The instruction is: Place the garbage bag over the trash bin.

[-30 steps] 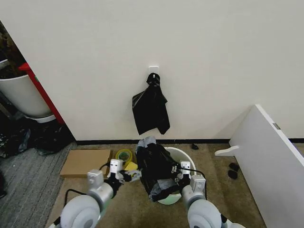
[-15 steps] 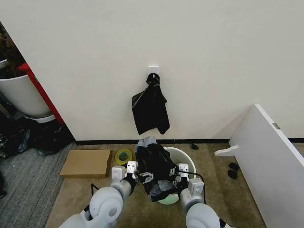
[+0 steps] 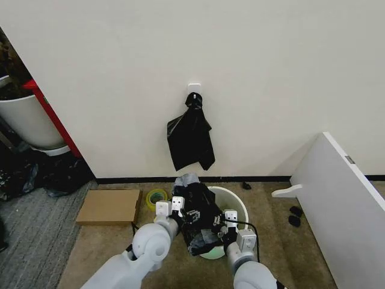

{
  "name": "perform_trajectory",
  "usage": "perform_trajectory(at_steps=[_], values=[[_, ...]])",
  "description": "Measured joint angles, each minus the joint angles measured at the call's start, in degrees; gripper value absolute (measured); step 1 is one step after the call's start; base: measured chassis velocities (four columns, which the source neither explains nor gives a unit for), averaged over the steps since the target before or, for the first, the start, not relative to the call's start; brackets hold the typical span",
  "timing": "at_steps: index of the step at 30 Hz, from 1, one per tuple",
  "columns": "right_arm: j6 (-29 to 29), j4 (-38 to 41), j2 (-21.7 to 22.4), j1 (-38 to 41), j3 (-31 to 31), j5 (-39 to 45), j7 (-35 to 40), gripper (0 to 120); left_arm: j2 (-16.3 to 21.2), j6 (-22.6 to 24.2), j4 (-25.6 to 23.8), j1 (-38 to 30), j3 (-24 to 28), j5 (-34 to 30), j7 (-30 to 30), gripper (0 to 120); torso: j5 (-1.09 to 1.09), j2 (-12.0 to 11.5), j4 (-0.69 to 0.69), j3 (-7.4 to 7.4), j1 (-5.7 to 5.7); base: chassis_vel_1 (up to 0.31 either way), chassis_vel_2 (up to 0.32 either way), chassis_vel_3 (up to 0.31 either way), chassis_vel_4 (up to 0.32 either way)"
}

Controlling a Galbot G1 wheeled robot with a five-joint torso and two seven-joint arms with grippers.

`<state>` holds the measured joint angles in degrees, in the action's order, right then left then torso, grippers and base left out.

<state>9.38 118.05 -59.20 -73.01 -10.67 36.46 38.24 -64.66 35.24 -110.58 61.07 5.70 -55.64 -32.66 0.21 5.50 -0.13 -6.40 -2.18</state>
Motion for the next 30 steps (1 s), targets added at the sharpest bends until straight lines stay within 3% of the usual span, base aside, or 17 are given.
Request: perform_trajectory(at_steps=[2, 6, 13, 19, 24, 30], values=[[0.01, 0.00, 0.01, 0.00, 0.00, -0.06, 0.00, 0, 0.00, 0.87, 0.00, 0.04, -0.01, -0.04, -0.41, 49, 0.00, 0.00, 0.00, 0.00, 0.00, 0.000, 0.000, 0.000, 0.000], [-0.02, -0.10, -0.04, -0.01, -0.02, -0.69, -0.02, 0, 0.51, 3.58, -0.05, 0.53, -0.62, -0.65, -2.03, 31, 0.01, 0.00, 0.00, 0.00, 0.00, 0.000, 0.000, 0.000, 0.000], [-0.71, -0.38, -0.03, 0.35, -0.41, -1.19, -0.22, 0, 1.62, 3.55, 0.06, 2.55, -4.12, -1.99, -0.91, 6, 0.00, 0.00, 0.00, 0.00, 0.00, 0.000, 0.000, 0.000, 0.000], [-1.34, -0.55, 0.05, 0.20, -0.80, -1.44, -0.55, 0, 2.39, 2.38, 0.57, 4.48, -7.53, -2.14, 2.23, 4, 0.00, 0.00, 0.00, 0.00, 0.00, 0.000, 0.000, 0.000, 0.000], [-5.59, -0.48, -0.02, 0.13, -0.48, -1.61, -2.82, 0, 3.33, 0.11, -0.17, 6.85, -9.71, -0.66, 4.15, 4, 0.00, 0.00, -0.01, 0.00, 0.00, 0.000, 0.000, 0.000, 0.000], [-13.76, 1.35, 0.12, 0.22, 1.76, -1.18, -8.18, 0, 6.22, -8.93, -2.10, 11.59, -12.03, 9.72, 11.97, 4, 0.00, 0.00, 0.01, 0.00, 0.00, 0.000, 0.000, 0.000, 0.000]])
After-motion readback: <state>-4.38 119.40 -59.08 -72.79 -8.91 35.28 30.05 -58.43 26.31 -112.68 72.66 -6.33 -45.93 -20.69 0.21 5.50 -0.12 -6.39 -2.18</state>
